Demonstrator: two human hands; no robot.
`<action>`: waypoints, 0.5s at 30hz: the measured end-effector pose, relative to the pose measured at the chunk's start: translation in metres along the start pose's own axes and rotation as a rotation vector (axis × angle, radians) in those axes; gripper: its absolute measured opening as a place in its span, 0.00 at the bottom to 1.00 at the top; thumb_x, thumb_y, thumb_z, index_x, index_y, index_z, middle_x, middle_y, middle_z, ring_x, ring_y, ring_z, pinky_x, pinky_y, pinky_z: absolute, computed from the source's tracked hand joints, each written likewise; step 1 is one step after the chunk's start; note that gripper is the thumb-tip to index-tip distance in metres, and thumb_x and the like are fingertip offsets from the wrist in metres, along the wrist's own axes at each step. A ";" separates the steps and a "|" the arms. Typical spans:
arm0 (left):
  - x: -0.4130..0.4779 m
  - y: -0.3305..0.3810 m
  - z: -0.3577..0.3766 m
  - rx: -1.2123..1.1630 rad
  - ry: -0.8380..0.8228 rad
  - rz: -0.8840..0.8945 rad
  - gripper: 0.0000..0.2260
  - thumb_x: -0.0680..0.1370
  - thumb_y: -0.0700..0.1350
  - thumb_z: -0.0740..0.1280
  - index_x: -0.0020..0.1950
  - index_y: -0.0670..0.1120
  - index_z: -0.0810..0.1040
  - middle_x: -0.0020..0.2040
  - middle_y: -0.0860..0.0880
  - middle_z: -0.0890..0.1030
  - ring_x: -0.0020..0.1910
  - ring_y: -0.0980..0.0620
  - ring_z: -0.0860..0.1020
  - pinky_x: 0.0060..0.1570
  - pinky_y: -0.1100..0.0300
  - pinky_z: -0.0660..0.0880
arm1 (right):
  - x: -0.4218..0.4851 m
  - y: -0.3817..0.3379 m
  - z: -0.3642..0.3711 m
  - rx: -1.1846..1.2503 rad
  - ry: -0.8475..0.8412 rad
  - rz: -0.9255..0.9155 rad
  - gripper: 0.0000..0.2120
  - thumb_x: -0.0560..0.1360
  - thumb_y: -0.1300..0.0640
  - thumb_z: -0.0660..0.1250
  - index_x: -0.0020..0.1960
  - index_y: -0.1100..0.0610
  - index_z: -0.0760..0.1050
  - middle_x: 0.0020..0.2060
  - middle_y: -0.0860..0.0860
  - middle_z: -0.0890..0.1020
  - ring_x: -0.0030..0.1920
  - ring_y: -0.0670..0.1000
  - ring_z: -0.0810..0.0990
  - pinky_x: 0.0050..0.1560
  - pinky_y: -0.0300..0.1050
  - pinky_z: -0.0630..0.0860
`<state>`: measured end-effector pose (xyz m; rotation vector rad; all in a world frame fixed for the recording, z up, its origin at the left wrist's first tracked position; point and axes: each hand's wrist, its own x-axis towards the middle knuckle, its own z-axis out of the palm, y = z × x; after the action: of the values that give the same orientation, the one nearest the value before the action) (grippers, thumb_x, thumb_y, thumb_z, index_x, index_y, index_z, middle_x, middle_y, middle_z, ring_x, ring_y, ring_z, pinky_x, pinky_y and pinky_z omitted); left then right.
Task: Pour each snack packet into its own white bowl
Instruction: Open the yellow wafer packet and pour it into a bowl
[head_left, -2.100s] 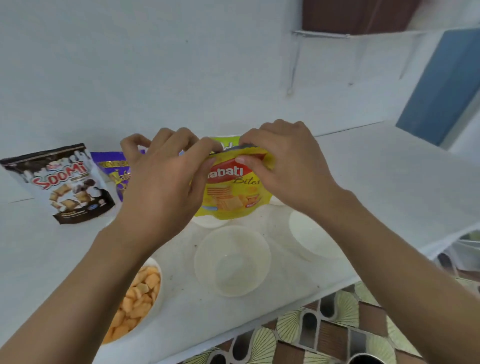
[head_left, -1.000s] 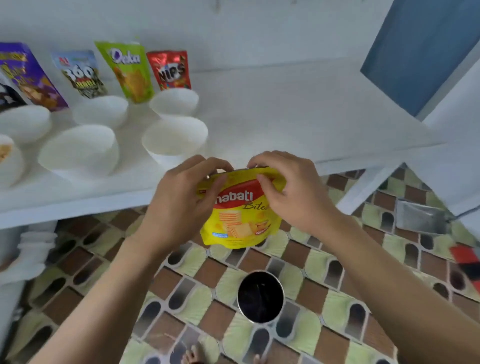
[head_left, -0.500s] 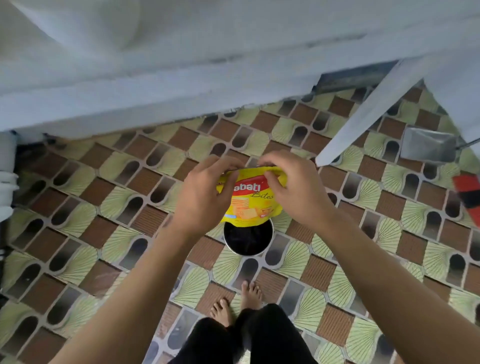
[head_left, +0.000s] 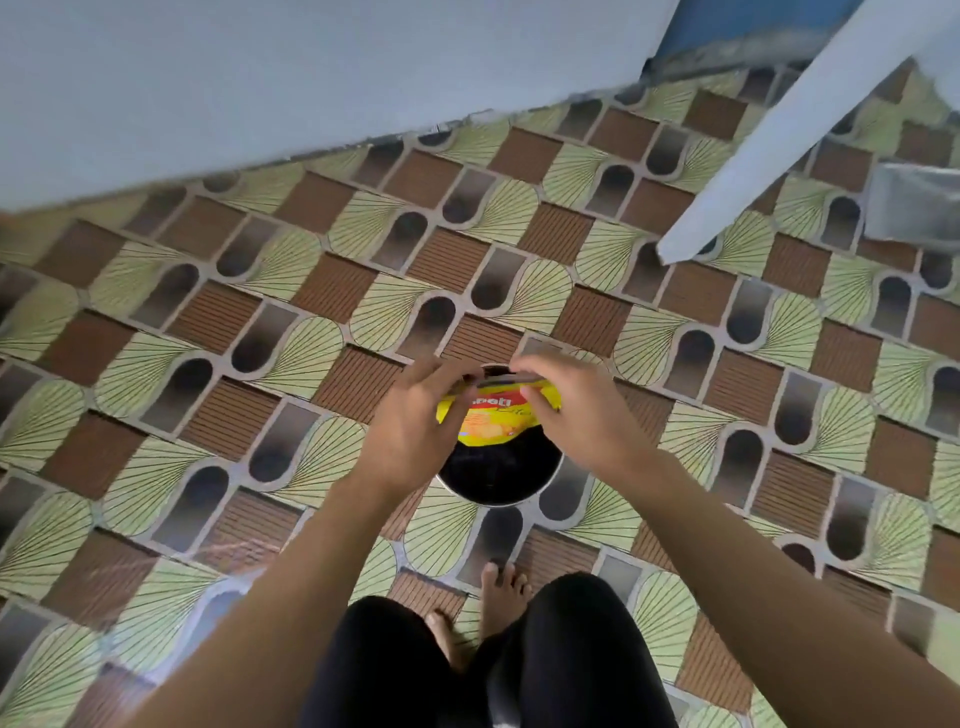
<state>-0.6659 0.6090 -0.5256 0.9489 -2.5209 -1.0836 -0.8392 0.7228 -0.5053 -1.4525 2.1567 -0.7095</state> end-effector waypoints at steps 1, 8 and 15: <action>0.000 -0.005 0.005 -0.004 -0.043 -0.035 0.11 0.82 0.48 0.67 0.65 0.52 0.78 0.56 0.52 0.77 0.50 0.54 0.77 0.48 0.59 0.76 | -0.002 0.004 0.004 -0.004 -0.023 0.037 0.14 0.77 0.61 0.69 0.63 0.56 0.80 0.55 0.50 0.85 0.56 0.51 0.82 0.58 0.49 0.79; 0.015 0.019 -0.032 0.009 -0.069 -0.099 0.13 0.82 0.55 0.64 0.65 0.55 0.77 0.59 0.51 0.79 0.53 0.53 0.80 0.52 0.51 0.81 | -0.003 -0.018 -0.029 0.012 0.003 0.080 0.13 0.79 0.57 0.67 0.63 0.54 0.79 0.55 0.48 0.84 0.56 0.47 0.81 0.60 0.45 0.78; 0.016 0.148 -0.193 0.051 0.153 0.050 0.05 0.82 0.49 0.67 0.53 0.50 0.81 0.42 0.55 0.80 0.38 0.56 0.77 0.40 0.51 0.78 | 0.018 -0.162 -0.152 0.126 0.112 -0.066 0.06 0.79 0.56 0.68 0.55 0.54 0.80 0.43 0.47 0.83 0.42 0.45 0.81 0.44 0.47 0.79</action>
<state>-0.6621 0.5662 -0.2855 0.9387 -2.4439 -0.9007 -0.8247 0.6803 -0.2866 -1.4553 2.1122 -0.9537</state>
